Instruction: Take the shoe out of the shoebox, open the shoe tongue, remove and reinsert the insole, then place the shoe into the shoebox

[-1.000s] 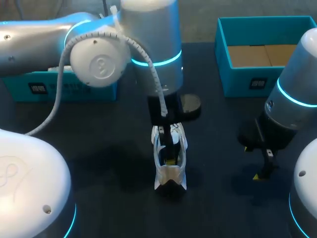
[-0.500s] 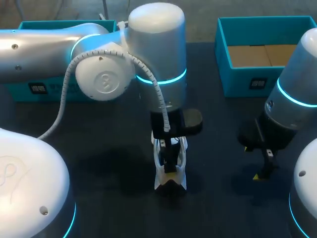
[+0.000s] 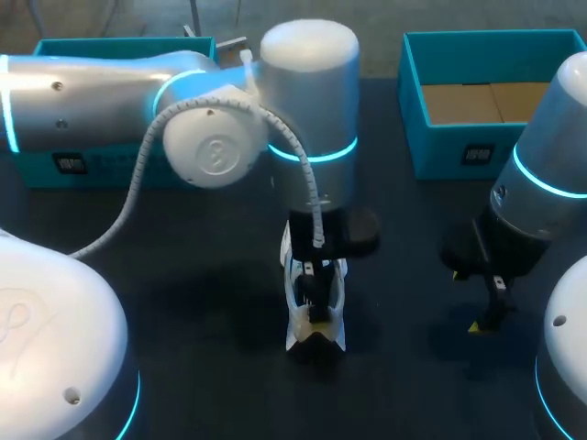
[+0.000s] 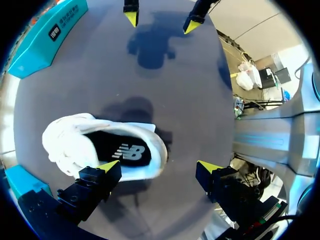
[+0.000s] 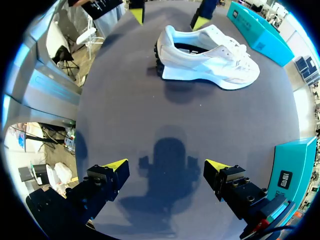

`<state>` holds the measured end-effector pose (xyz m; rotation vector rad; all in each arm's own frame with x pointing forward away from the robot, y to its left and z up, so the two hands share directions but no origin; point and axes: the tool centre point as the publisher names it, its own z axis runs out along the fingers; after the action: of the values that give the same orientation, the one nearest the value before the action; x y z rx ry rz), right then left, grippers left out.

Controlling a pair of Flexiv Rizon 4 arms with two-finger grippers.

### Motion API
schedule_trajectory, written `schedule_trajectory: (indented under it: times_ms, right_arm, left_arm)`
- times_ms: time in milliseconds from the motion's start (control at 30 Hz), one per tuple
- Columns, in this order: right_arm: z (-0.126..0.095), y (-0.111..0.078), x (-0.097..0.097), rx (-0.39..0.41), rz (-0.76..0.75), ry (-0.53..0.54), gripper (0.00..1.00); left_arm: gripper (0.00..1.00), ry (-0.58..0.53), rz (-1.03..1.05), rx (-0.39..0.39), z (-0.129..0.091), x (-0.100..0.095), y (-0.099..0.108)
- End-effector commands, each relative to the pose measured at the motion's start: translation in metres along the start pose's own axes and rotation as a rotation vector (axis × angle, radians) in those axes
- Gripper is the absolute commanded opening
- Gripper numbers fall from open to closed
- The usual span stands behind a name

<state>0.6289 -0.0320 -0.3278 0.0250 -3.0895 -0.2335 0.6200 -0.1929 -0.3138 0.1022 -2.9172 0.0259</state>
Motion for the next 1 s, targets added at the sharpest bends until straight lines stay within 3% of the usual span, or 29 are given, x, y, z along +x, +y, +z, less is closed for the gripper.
schedule_trajectory:
  times_ms: [33,433,867,1000]
  right_arm:
    - [0.001,0.000,0.001,0.001,0.001,-0.002,1.00]
    - [0.001,0.000,0.001,0.001,0.001,-0.002,1.00]
    - [0.001,0.000,0.001,0.001,0.001,-0.002,1.00]
    - [0.001,0.000,0.001,0.001,0.001,-0.002,1.00]
  left_arm:
    - [1.00,0.018,0.027,-0.028,0.019,-0.002,-0.014]
    - [1.00,-0.018,0.019,-0.021,0.036,0.011,-0.003]
    - [1.00,-0.051,0.016,0.020,0.058,0.009,0.003]
    - [0.95,-0.053,0.028,0.019,0.062,0.011,0.000]
